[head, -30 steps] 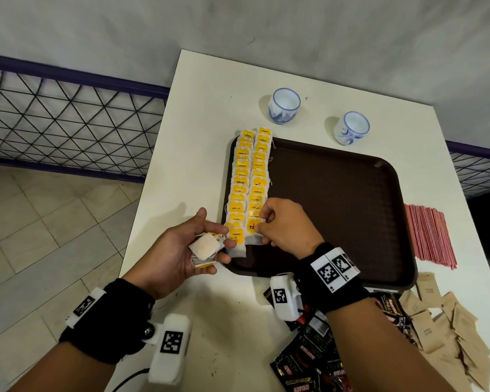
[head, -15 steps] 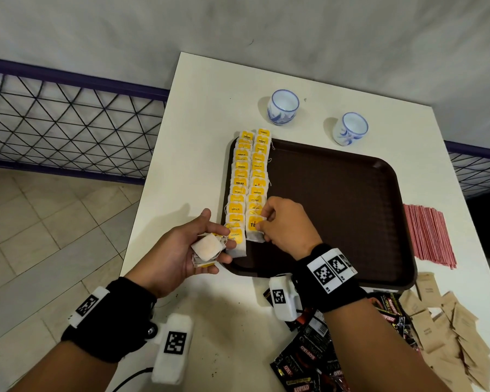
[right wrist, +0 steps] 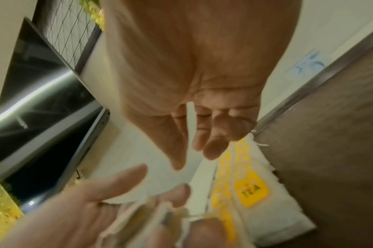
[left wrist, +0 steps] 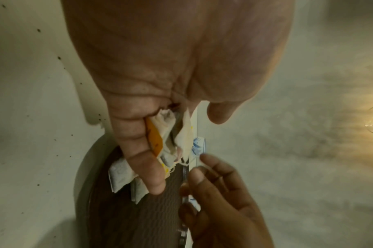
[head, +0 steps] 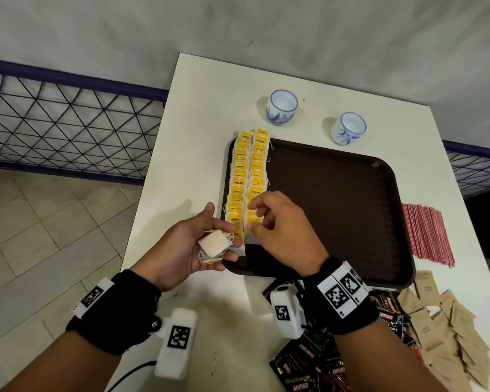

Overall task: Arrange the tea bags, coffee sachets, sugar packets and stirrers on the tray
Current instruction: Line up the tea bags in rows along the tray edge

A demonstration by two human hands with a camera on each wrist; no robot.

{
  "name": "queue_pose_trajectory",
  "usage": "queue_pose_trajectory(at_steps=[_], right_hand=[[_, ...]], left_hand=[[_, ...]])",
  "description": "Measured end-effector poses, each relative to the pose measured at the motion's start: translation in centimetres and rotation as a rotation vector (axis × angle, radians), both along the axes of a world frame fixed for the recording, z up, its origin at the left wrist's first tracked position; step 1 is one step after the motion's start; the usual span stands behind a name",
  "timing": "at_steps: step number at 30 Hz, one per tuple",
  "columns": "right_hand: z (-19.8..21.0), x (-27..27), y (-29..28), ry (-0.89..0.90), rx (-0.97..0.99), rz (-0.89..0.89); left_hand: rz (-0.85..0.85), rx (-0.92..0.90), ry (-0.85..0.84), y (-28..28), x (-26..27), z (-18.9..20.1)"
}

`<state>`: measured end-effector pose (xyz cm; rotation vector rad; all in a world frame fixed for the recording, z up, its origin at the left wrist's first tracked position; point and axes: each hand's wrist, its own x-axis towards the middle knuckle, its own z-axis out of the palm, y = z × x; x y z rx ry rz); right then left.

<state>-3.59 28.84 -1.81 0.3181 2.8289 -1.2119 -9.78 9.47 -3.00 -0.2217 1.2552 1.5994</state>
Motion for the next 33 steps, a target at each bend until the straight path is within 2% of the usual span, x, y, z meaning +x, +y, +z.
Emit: queue_pose_trajectory(at_steps=[3, 6, 8, 12, 16, 18, 23, 26, 29, 33], right_hand=[[1.4, 0.2, -1.0, 0.017, -0.121, 0.286], [1.0, 0.1, -1.5, 0.004, -0.004, 0.428], [0.4, 0.1, -1.5, 0.060, 0.023, 0.396], [0.6, 0.2, -1.2, 0.148, -0.108, 0.262], [1.2, 0.1, 0.3, 0.129, -0.266, -0.013], [1.2, 0.1, 1.6, 0.082, -0.242, -0.101], [0.4, 0.9, 2.9, -0.157, -0.271, -0.156], [-0.4, 1.1, 2.8, -0.282, -0.311, -0.142], [-0.9, 1.0, 2.2, -0.358, -0.348, -0.129], [-1.7, 0.8, 1.2, -0.374, -0.332, -0.128]], left_hand=[[-0.019, 0.002, -0.011, 0.5, 0.1, 0.1], [-0.017, 0.017, -0.027, 1.0, 0.2, 0.2], [-0.019, 0.000, -0.010, 1.2, 0.2, 0.4], [-0.054, -0.028, 0.046, 1.3, 0.3, 0.5], [-0.059, -0.037, 0.066, 0.6, 0.4, -0.1], [-0.045, -0.040, 0.058, 0.1, 0.4, -0.3], [-0.038, -0.044, 0.065, -0.4, 0.5, -0.5], [-0.050, -0.081, 0.137, 0.1, 0.7, -0.1], [-0.031, -0.112, 0.268, 0.5, 0.6, 0.1], [-0.013, -0.173, 0.337, 1.1, 0.2, 0.1]])
